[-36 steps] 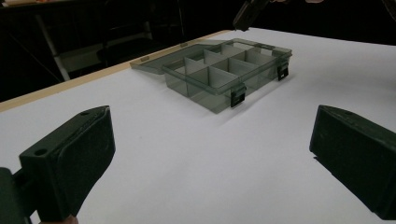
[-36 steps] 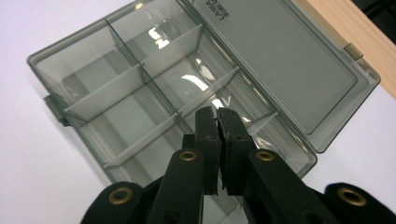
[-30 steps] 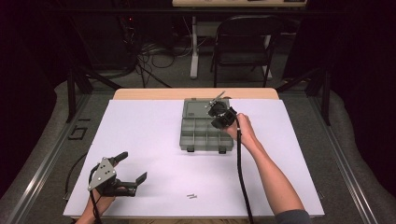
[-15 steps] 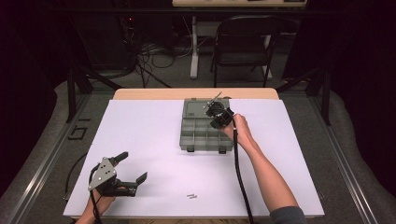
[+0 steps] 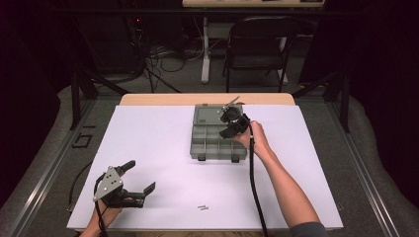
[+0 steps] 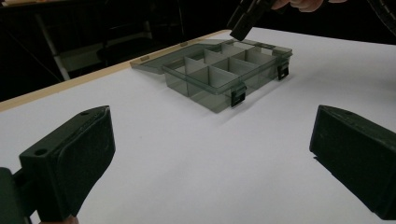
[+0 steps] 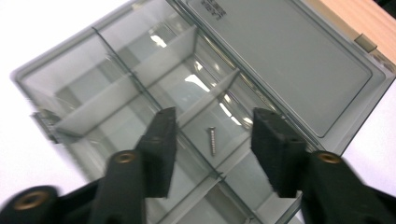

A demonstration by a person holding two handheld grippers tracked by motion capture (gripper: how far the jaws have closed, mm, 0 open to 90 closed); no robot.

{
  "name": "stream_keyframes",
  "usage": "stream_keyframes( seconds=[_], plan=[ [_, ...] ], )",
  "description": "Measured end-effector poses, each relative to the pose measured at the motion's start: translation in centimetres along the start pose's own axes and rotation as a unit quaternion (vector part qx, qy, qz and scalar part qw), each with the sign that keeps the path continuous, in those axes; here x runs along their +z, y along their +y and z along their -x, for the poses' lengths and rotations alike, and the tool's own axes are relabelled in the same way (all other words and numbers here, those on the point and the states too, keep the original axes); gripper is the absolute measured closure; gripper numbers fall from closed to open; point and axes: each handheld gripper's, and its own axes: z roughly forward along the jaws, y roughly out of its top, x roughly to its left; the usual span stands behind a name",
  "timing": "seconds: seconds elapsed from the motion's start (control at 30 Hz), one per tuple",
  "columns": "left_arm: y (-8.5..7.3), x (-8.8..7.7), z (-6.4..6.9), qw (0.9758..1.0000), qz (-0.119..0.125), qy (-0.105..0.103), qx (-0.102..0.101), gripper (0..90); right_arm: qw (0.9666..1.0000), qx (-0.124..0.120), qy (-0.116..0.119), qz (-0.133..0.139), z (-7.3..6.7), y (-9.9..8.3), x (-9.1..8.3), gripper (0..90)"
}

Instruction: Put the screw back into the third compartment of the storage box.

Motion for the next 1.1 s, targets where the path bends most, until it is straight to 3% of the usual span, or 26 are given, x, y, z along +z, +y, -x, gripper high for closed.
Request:
stream_keyframes(
  seconds=[0.07, 0.17, 0.43, 0.47, 0.57, 0.77, 1.0, 1.1],
  plan=[
    [0.0, 0.0, 0.0, 1.0000, 0.000, 0.000, 0.000, 0.1, 0.9999, 0.006, 0.005, 0.014, -0.3, -0.2, -0.7, 41.7],
    [0.0, 0.0, 0.0, 1.0000, 0.000, 0.002, -0.002, 0.0, 0.9995, -0.004, 0.011, 0.029, -1.2, -0.8, -2.1, 29.1],
    [0.0, 0.0, 0.1, 1.0000, 0.002, 0.000, -0.001, 0.0, 0.9972, -0.020, 0.040, 0.059, -3.7, -3.1, -3.8, 15.2],
    [0.0, 0.1, 0.1, 1.0000, 0.001, 0.000, -0.002, 0.0, 0.9959, -0.022, 0.050, 0.072, -4.4, -3.9, -4.1, 14.4],
    [0.0, 0.2, 0.1, 1.0000, 0.001, 0.001, -0.002, 0.0, 0.9958, -0.032, 0.052, 0.069, -5.3, -4.6, -4.3, 12.2],
    [-0.1, 0.1, 0.1, 1.0000, 0.001, 0.003, -0.003, 0.0, 0.9922, -0.061, 0.070, 0.083, -8.0, -5.7, -4.9, 7.0],
    [0.0, 0.1, 0.1, 1.0000, 0.000, -0.002, 0.000, 0.1, 0.9902, -0.069, 0.089, 0.082, -9.6, -6.7, -5.1, 1.0],
    [0.0, 0.1, 0.2, 1.0000, 0.002, -0.003, 0.002, 0.1, 0.9893, -0.083, 0.089, 0.080, -10.5, -7.2, -5.0, 0.0]
  ],
)
